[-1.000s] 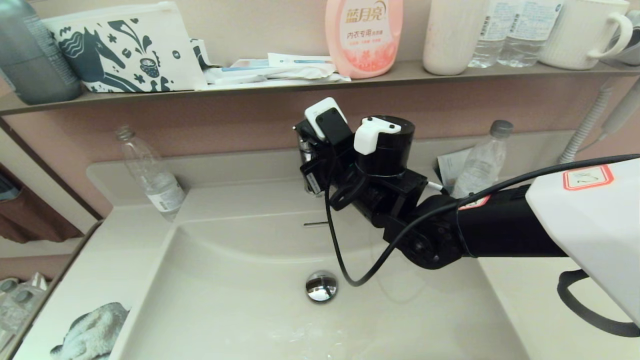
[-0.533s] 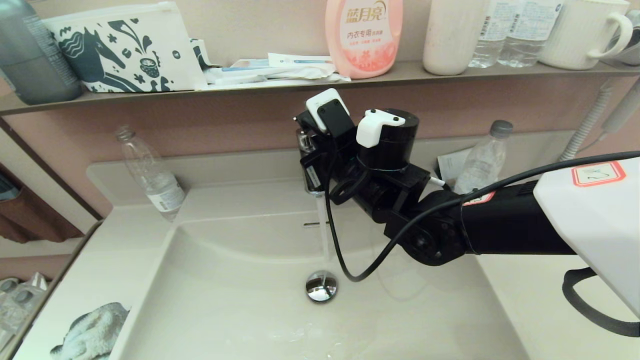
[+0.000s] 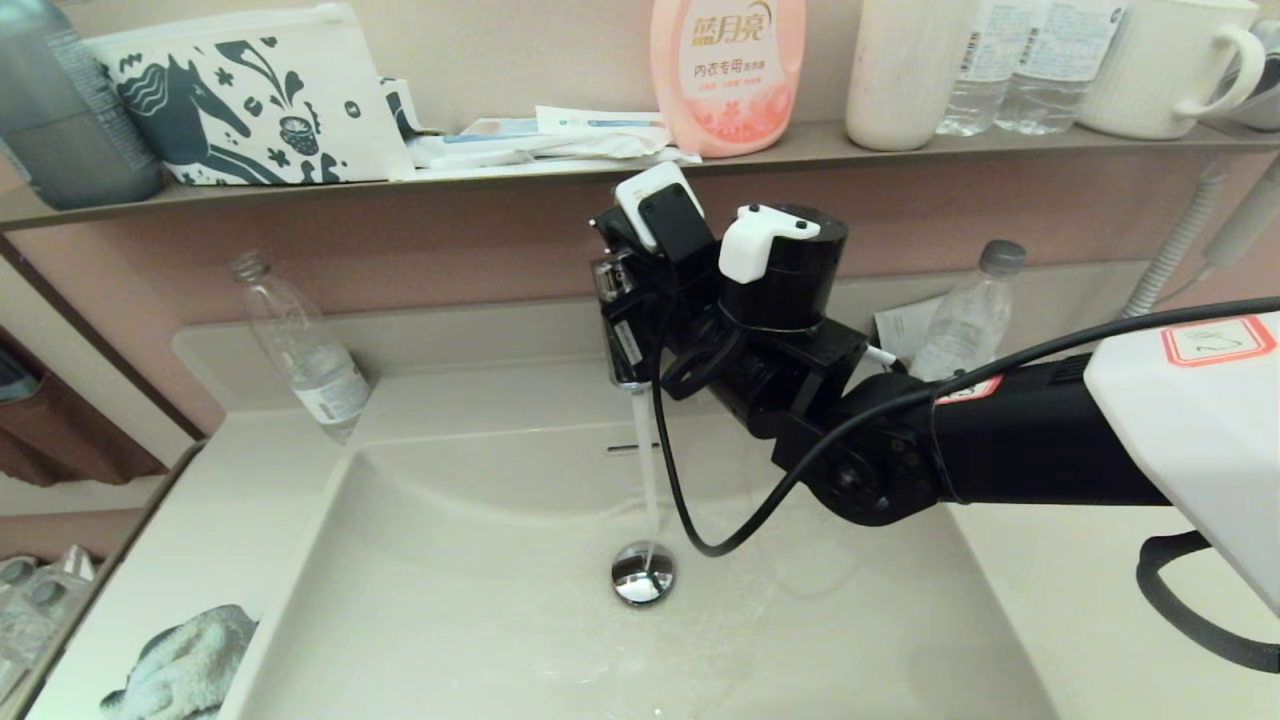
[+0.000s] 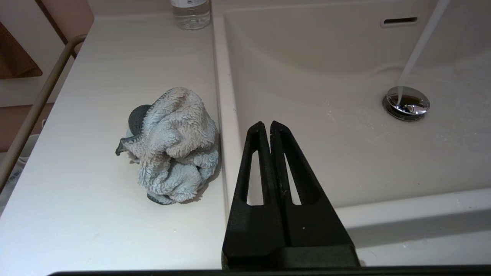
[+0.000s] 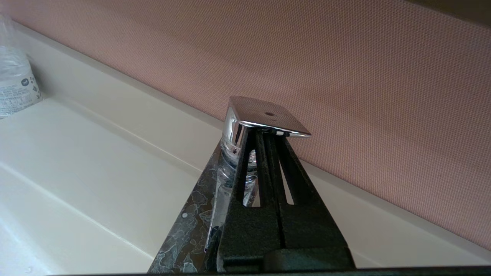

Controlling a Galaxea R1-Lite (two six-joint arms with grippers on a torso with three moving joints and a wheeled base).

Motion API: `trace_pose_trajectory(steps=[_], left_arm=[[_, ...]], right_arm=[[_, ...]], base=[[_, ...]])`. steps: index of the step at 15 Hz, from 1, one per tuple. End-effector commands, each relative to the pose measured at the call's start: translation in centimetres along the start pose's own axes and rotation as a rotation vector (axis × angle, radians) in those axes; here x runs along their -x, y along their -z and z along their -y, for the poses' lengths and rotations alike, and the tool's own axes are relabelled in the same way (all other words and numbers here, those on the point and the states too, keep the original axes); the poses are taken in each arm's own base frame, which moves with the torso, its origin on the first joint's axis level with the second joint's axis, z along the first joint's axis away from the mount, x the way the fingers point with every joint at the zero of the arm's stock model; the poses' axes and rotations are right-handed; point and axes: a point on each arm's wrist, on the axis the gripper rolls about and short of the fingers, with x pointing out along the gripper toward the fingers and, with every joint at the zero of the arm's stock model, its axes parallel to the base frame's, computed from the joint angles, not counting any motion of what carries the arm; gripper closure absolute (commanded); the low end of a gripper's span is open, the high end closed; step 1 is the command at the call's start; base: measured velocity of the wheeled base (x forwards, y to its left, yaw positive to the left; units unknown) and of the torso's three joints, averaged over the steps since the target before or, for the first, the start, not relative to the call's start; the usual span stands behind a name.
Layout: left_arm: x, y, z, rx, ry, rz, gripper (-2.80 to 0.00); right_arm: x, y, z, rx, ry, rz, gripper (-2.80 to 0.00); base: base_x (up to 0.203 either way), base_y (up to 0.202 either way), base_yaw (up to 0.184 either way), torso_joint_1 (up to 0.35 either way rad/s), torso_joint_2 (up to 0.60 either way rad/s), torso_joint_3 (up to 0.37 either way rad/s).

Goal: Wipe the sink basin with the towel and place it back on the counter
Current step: Turn on the faucet, then turn off the faucet

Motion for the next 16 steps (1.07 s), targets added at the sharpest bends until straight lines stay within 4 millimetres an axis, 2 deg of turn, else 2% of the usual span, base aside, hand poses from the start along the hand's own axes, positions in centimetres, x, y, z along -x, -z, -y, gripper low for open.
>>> trace_pose_trajectory(steps=[1,4,7,11,16], left_arm=[[0.0,0.0,0.0,0.0,0.0,0.001,0.0],[0.0,0.0,0.0,0.0,0.0,0.001,0.0],[0.0,0.0,0.0,0.0,0.0,0.0,0.0],[0.0,0.0,0.0,0.0,0.0,0.0,0.0],[0.0,0.0,0.0,0.0,0.0,0.001,0.0]], right_arm=[[0.2,-0.4,0.2,-0.001,0.005,0.01,0.0],[0.5,0.2,0.0,-0.001,-0.007,-0.016,0.0],[2.0,0.6,-0.6,0.004,-0.043,-0.059,0.0],[2.5,-1.1,-0.7,-0.034,-0.047,-0.023,0.0],[1.8,-2.8,-0.3,-0.05,-0.028,0.031,0.0]], base=[[0.0,0.0,0.0,0.0,0.0,0.0],[0.0,0.0,0.0,0.0,0.0,0.0],[0.0,0.0,0.0,0.0,0.0,0.0],[0.0,0.0,0.0,0.0,0.0,0.0],[0.0,0.0,0.0,0.0,0.0,0.0]])
